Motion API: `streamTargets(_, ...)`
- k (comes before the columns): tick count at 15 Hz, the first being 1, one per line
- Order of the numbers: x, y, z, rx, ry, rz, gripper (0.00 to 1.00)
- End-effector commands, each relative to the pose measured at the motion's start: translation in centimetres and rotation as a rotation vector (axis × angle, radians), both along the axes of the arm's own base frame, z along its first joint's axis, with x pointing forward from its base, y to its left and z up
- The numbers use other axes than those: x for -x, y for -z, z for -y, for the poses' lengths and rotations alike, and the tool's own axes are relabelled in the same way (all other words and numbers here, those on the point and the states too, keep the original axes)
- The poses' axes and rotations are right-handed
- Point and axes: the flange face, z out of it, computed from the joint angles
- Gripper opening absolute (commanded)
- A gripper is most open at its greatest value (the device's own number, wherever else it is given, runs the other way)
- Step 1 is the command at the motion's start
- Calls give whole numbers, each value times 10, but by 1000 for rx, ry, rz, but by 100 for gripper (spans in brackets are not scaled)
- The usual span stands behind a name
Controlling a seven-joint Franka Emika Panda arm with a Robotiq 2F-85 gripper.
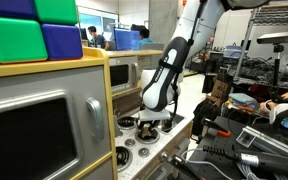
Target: Remove the object from the stove and put it in the pot that is in the sink
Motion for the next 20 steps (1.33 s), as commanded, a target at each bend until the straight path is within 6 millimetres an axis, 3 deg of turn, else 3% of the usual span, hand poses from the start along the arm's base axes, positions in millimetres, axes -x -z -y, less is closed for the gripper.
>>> streamTargets(1, -9, 0, 1, -25, 20, -9, 18)
streamTargets(4, -3, -21, 11, -41, 45, 1, 2)
streamTargets(7, 7, -55, 47, -8, 83, 22, 2)
streamTargets(9, 3, -65, 78, 34, 151, 35, 3)
streamTargets(11, -1, -59, 108, 73, 199, 36, 4)
streamTargets(13, -6, -41, 124, 72, 221, 64, 4)
streamTargets(20, -18, 3, 126, 52, 294, 61, 4)
